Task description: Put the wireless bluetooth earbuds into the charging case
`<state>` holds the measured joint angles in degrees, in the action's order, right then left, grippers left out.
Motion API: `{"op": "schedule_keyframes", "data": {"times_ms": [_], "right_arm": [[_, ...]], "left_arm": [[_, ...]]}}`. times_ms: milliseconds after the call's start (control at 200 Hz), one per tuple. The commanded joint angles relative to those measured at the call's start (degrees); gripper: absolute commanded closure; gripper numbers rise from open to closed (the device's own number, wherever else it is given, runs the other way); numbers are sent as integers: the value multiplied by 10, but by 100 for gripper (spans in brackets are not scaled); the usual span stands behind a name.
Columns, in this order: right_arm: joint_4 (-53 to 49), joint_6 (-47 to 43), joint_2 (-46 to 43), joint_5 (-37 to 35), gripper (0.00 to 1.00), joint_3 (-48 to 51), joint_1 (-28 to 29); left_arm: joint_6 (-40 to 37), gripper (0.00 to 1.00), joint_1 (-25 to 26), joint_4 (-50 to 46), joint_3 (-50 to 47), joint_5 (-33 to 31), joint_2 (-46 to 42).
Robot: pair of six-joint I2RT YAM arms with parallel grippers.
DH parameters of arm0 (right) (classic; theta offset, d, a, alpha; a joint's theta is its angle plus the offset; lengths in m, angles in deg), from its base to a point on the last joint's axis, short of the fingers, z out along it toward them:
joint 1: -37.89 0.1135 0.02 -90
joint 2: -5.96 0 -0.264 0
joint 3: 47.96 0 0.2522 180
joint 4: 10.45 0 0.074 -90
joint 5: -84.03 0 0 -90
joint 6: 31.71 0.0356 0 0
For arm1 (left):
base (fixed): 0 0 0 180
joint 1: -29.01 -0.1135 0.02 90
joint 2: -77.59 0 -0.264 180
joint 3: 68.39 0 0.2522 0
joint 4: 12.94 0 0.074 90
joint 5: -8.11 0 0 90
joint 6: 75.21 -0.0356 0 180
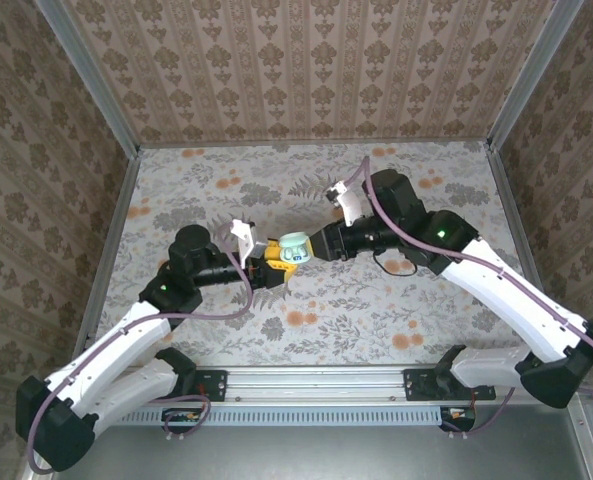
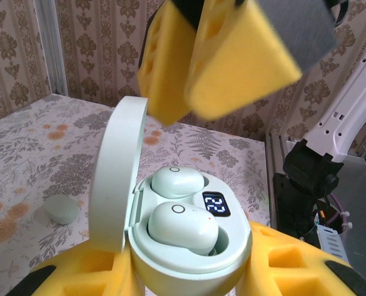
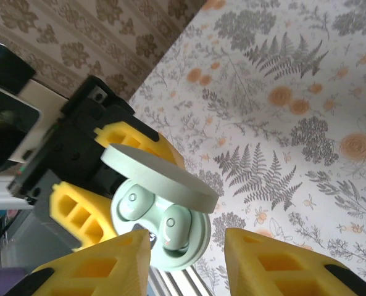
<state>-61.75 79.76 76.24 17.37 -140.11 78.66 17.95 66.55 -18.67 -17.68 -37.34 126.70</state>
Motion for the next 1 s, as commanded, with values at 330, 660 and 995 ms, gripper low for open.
{"op": "schedule_keyframes", "data": {"times_ms": [330, 660, 995], "right_arm": [[86, 96, -4, -21, 57, 8, -27], [150, 152, 44, 50, 55, 4, -33], [171, 173, 63, 94, 55, 16, -32]], "left_arm": [[30, 83, 10, 40, 11, 10, -26], [41, 83, 28, 55, 9, 0, -32], [42, 83, 39, 63, 13, -11, -20]]}}
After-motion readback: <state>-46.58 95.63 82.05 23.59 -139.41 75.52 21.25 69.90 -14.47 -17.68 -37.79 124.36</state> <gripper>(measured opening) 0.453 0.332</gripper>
